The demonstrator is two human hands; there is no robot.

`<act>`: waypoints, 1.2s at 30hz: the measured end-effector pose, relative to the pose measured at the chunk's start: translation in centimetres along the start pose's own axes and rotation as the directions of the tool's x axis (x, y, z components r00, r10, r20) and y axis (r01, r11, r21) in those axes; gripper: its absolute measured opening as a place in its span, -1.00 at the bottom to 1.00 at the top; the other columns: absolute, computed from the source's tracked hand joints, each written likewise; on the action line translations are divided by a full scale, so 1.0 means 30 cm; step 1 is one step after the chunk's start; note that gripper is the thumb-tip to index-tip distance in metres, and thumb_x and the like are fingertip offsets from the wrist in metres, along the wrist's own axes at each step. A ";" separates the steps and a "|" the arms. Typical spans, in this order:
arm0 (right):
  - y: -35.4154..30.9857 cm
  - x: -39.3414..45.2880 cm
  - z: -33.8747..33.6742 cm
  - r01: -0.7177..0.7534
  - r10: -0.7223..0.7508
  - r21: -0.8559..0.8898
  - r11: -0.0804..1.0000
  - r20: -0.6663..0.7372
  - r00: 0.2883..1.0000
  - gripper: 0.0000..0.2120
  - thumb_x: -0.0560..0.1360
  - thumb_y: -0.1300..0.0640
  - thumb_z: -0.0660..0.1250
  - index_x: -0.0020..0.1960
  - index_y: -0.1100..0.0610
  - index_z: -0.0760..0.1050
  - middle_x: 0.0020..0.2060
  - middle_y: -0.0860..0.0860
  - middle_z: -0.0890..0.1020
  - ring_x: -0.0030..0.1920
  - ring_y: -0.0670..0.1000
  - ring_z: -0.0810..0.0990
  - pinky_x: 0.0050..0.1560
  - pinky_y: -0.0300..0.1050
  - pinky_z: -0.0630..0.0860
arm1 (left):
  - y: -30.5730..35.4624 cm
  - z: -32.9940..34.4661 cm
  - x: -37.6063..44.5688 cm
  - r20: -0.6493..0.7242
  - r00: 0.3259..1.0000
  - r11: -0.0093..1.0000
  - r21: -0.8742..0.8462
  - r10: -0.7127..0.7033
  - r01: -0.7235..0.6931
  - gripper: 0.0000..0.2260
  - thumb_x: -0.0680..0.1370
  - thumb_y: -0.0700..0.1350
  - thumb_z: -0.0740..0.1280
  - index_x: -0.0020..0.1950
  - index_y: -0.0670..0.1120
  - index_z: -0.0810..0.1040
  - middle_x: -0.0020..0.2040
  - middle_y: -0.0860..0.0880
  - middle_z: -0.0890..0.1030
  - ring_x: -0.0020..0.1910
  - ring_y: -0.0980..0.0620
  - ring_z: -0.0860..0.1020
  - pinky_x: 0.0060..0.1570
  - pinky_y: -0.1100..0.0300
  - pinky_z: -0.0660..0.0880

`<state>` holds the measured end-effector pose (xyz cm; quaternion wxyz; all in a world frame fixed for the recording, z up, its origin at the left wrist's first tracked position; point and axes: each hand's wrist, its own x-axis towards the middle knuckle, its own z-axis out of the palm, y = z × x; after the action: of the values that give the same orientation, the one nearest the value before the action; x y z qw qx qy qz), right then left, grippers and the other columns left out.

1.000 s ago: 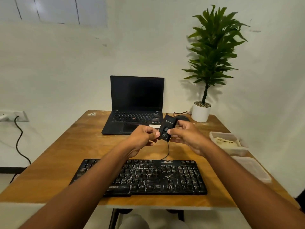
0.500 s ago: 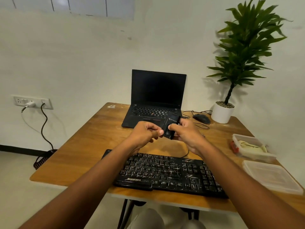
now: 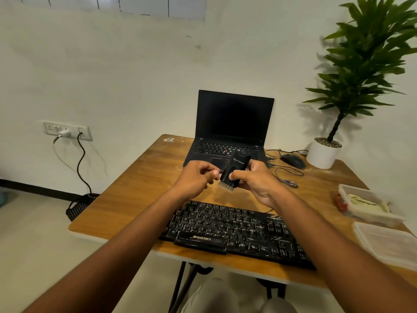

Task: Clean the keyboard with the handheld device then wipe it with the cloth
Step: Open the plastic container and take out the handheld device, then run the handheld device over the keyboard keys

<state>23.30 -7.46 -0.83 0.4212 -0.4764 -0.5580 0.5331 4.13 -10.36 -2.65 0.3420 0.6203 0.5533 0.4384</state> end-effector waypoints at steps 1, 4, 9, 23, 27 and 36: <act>0.001 0.000 0.008 -0.009 0.009 0.013 1.000 0.005 1.000 -0.59 0.38 0.42 0.51 0.18 0.18 0.55 0.03 0.12 0.73 0.07 0.14 0.71 0.14 0.09 0.66 | -0.002 -0.005 -0.002 -0.005 1.000 1.000 0.000 0.003 -0.003 -0.85 0.65 -0.15 0.35 0.18 -0.07 0.67 -0.04 0.03 0.72 -0.01 -0.02 0.67 -0.15 0.22 0.59; 0.004 0.003 0.027 -0.026 0.025 0.052 0.998 0.022 0.999 -0.58 0.36 0.45 0.50 0.17 0.21 0.56 0.02 0.14 0.73 0.07 0.15 0.71 0.11 0.10 0.67 | -0.002 -0.017 -0.007 -0.009 1.000 1.000 0.014 0.025 -0.025 -0.84 0.64 -0.17 0.36 0.18 -0.04 0.68 -0.03 0.02 0.72 -0.05 0.03 0.65 -0.17 0.26 0.58; 0.001 0.004 0.058 -0.024 0.021 0.053 0.998 0.040 0.999 -0.59 0.38 0.45 0.48 0.18 0.23 0.56 0.02 0.16 0.72 0.04 0.14 0.72 0.07 0.05 0.68 | -0.002 -0.038 -0.012 -0.035 0.998 0.998 0.050 0.046 -0.045 -0.83 0.66 -0.16 0.34 0.19 -0.03 0.67 -0.04 0.07 0.71 -0.04 0.06 0.65 -0.17 0.25 0.58; 0.052 0.016 0.259 0.120 -0.100 -0.139 0.983 0.142 0.985 -0.56 0.38 0.41 0.51 0.14 0.06 0.51 0.03 0.02 0.71 0.08 0.00 0.69 0.11 -0.06 0.64 | -0.216 -0.253 -0.133 -0.028 0.999 0.913 0.407 0.032 -0.018 -0.66 0.63 -0.04 0.38 0.41 0.02 0.53 0.26 0.07 0.61 0.20 0.15 0.54 0.24 0.05 0.54; 0.077 0.041 0.326 0.167 -0.130 -0.202 0.965 0.185 0.974 -0.50 0.35 0.37 0.54 0.21 0.08 0.51 0.05 0.00 0.70 0.11 -0.02 0.67 0.19 -0.01 0.61 | -0.254 -0.332 -0.205 0.196 0.976 0.920 0.392 -0.094 0.010 -0.15 0.45 0.22 0.52 0.63 0.05 0.20 0.53 0.06 0.36 0.43 0.08 0.35 0.36 0.09 0.37; 0.089 0.113 0.427 0.292 -0.193 -0.397 0.870 0.270 0.943 -0.48 0.33 0.24 0.60 0.23 0.08 0.52 -0.01 -0.02 0.68 0.04 -0.01 0.66 0.08 -0.01 0.63 | -0.332 -0.396 -0.236 0.421 0.884 0.884 0.468 -0.203 -0.019 0.17 0.23 0.23 0.66 0.64 0.18 -0.01 0.49 0.18 0.22 0.49 0.07 0.18 0.53 -0.05 0.22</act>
<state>10.33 -6.68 -4.58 0.3038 -0.4211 -0.7612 0.3886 -10.70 -16.51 -8.36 0.3272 0.7411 0.5741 0.1190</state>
